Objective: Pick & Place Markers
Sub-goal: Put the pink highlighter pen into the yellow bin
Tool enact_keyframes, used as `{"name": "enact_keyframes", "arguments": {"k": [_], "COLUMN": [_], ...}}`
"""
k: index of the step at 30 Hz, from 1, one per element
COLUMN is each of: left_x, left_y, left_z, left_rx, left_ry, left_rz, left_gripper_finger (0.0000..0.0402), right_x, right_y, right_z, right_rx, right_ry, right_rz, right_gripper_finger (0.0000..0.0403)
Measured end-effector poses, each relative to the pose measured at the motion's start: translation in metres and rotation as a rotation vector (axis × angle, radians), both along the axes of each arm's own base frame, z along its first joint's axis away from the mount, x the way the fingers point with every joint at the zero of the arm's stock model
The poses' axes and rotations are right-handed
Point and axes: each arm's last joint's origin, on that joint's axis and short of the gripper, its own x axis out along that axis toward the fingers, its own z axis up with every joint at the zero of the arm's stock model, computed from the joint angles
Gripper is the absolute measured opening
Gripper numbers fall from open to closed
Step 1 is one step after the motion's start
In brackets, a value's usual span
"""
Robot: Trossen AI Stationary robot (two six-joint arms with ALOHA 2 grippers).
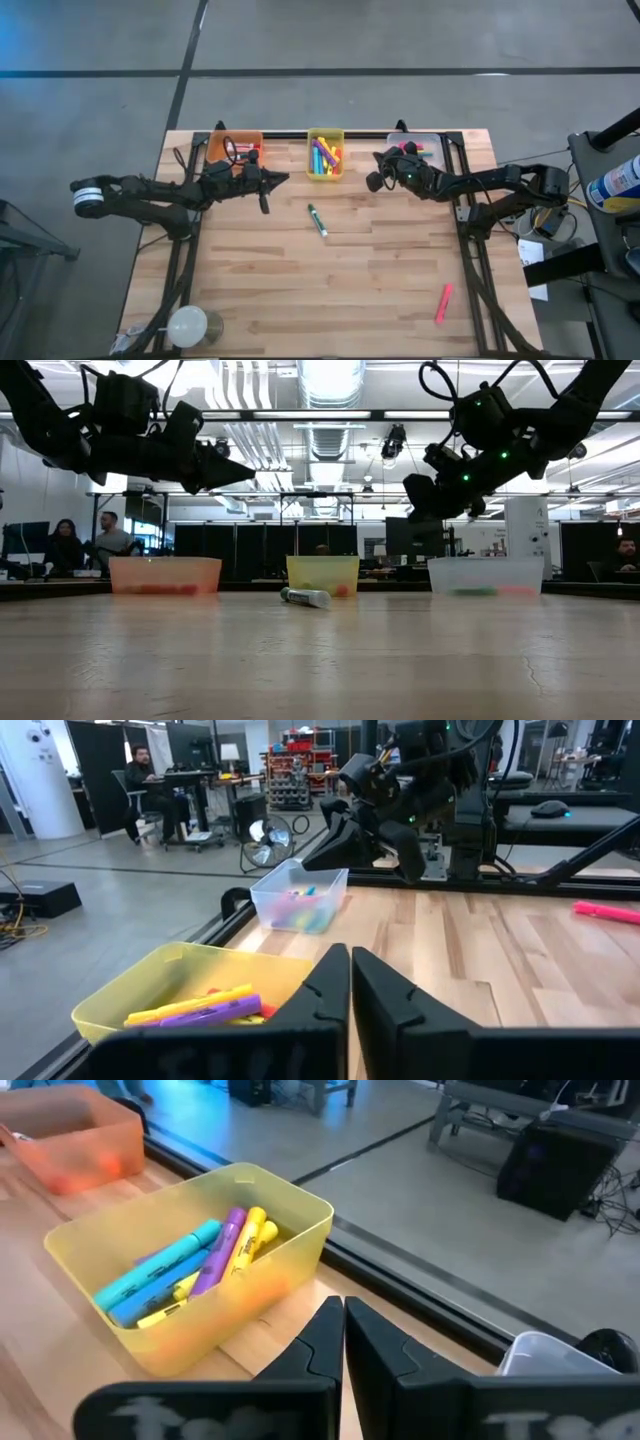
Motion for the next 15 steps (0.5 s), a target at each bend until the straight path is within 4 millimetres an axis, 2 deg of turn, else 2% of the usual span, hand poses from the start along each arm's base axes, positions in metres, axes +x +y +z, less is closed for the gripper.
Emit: {"name": "enact_keyframes", "arguments": {"k": [8, 15], "left_x": [0.0, 0.0], "left_y": [0.0, 0.0], "left_z": [-0.001, -0.002], "left_rx": [-0.003, -0.006], "left_ry": [0.008, 0.018], "left_rz": [0.0, 0.0], "left_gripper_finger": [0.0001, 0.0], "right_x": [0.001, 0.006], "right_y": [0.001, 0.02], "right_z": [0.0, 0.008], "right_rx": [0.028, 0.014], "right_ry": [-0.026, -0.054], "right_rz": [0.019, 0.098], "right_gripper_finger": [0.0008, 0.0008]}}
